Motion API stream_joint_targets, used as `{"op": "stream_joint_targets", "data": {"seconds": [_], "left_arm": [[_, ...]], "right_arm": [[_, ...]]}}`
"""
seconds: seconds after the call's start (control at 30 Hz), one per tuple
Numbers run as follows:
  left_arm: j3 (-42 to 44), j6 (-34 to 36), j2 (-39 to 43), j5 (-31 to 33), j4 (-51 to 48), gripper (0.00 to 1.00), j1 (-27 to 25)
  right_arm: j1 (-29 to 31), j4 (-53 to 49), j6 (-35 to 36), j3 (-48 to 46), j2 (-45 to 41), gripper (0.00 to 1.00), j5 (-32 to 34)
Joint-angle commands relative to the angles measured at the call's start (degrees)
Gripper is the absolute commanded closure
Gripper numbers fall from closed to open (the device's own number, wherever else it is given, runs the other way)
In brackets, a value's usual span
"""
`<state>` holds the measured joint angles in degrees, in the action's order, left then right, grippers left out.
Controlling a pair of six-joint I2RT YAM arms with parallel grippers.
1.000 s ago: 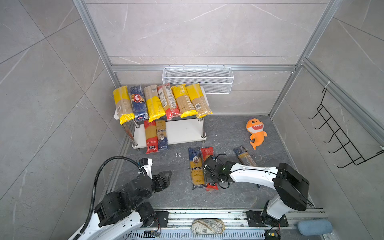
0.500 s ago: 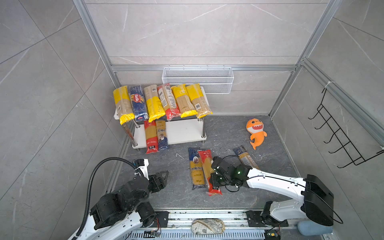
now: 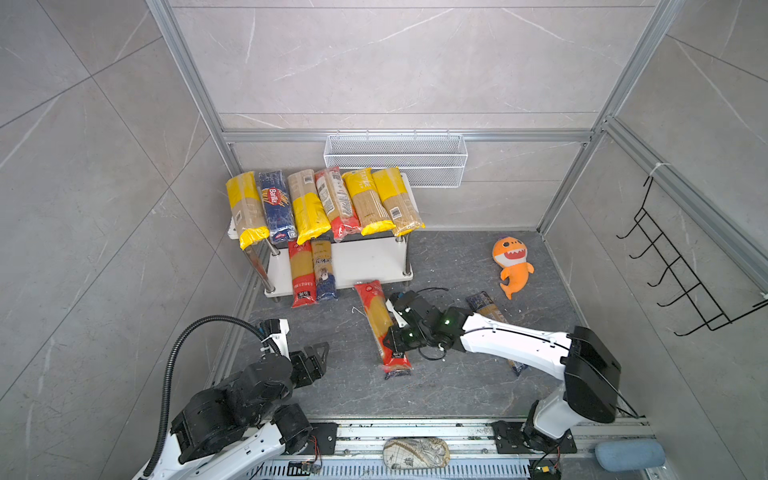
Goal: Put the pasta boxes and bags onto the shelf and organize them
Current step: 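Lift the red pack upright and carry it toward the lower shelf tier, then stand the red pack on the lower tier beside the Ankara pack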
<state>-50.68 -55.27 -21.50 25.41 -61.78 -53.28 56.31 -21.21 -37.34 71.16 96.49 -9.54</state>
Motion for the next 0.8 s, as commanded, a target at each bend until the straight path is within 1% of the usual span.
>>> {"op": "stream_joint_targets", "data": {"seconds": [0.0, 0.1, 0.23, 0.37, 0.47, 0.7, 0.77], "left_arm": [[-2.1, 1.7, -1.9, 1.4, -0.9, 0.19, -0.2], [-3.2, 1.8, -3.2, 1.4, -1.5, 0.19, -0.2], [-5.2, 1.8, -4.1, 3.8, -3.2, 0.18, -0.2], [-6.8, 1.4, -4.3, 5.2, -4.9, 0.18, -0.2], [-7.5, 1.0, -4.4, 6.0, -5.7, 0.18, -0.2], [-8.8, 0.0, -5.1, 6.9, -7.6, 0.19, -0.2], [-9.1, 0.0, -5.1, 7.3, -8.0, 0.19, -0.2]], "right_arm": [[-1.9, 7.7, 4.3, 9.0, 4.0, 1.0, -0.9], [-4.7, 9.2, 4.6, 15.2, 10.0, 1.0, -3.2], [-8.3, 10.0, 4.3, 24.8, 18.7, 1.0, -8.3], [-10.0, 9.8, 5.2, 35.0, 26.5, 1.0, -10.5], [-10.8, 7.3, 6.0, 44.9, 33.2, 1.0, -11.1], [-11.9, -3.2, 6.3, 71.6, 49.6, 1.0, -12.3], [-12.0, -7.0, 5.8, 80.3, 54.8, 0.96, -12.4]]}}
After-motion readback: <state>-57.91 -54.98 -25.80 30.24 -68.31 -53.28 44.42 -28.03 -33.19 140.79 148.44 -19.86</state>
